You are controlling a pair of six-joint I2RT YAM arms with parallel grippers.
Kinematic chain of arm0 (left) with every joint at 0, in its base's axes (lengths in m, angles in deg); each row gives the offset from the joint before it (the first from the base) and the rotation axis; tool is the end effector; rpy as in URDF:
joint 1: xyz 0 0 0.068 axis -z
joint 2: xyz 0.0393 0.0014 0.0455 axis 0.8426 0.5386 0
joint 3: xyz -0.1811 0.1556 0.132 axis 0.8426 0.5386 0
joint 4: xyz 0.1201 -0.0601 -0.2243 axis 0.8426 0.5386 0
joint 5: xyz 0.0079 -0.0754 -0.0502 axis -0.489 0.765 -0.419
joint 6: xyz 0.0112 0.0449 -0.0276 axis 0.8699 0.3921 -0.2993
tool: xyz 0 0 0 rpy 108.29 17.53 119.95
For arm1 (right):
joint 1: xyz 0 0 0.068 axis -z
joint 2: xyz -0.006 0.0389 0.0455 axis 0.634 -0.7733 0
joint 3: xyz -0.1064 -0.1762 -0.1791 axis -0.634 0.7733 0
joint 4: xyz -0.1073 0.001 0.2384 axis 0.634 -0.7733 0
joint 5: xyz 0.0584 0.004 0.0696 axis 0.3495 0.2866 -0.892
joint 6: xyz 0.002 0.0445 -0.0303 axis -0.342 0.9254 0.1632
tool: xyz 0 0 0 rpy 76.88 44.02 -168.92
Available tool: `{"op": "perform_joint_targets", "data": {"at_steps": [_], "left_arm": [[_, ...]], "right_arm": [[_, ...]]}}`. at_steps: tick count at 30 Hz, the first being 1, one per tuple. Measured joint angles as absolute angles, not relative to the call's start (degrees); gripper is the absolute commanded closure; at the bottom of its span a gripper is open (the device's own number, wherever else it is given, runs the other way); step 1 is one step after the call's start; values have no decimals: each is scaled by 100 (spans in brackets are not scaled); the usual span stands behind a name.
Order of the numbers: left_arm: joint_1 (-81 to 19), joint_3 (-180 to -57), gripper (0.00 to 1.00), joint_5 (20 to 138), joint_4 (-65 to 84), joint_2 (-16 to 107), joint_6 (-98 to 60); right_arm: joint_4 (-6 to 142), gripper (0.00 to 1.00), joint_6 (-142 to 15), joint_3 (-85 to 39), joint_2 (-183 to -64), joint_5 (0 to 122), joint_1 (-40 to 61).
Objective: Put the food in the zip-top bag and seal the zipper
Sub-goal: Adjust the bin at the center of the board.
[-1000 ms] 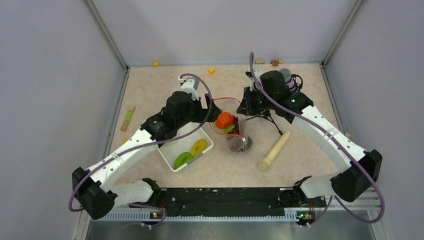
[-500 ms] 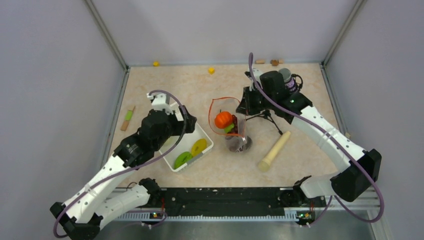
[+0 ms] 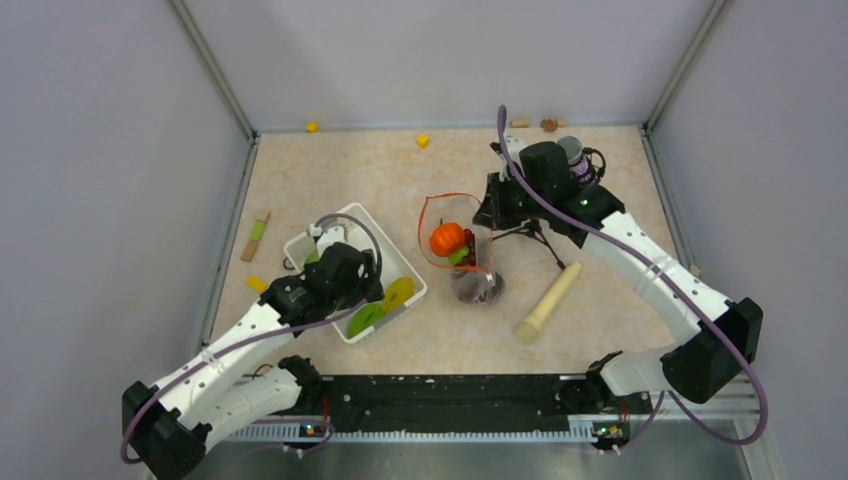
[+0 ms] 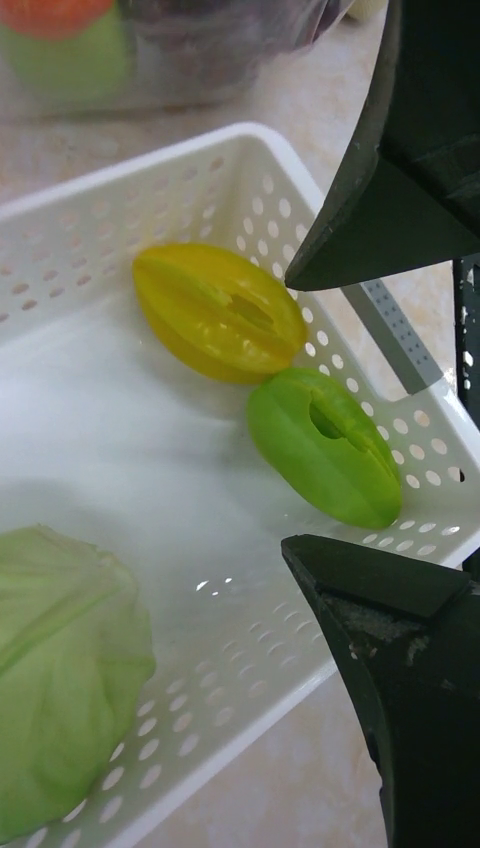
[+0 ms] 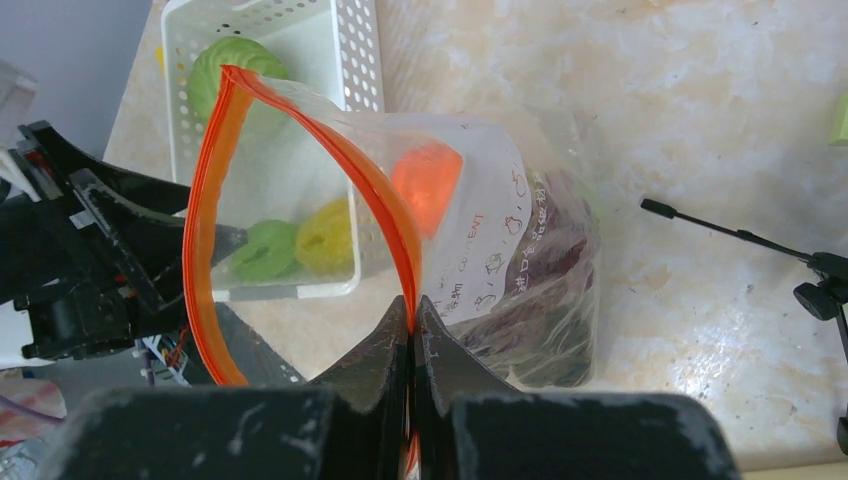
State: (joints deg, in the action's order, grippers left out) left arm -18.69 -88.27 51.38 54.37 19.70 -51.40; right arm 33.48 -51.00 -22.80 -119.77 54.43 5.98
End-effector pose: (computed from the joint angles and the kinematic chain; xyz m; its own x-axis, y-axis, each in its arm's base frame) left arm 0.1383 -0.0958 0.2567 -0.7337 -0.2479 -0.6327 -0.1108 0.9622 -0.2486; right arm 0.2412 0.1694 0.3590 -0.7032 -0.0757 -0.7070 -0.4928 0.7687 0.4078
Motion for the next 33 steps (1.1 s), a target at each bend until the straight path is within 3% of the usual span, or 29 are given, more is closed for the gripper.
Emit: {"op": "perform_joint_targets", "data": {"at_steps": [18,33], "left_arm": [[-2503,-8353,14,5966,5341,2844,-5271],[-2510,-8888,19,6672,4937,4352,-4932]], "right_arm": [[3350,100,-5100,-2280,-12047,5463,598],[3352,100,-5105,-2280,-12082,5487,598]]}}
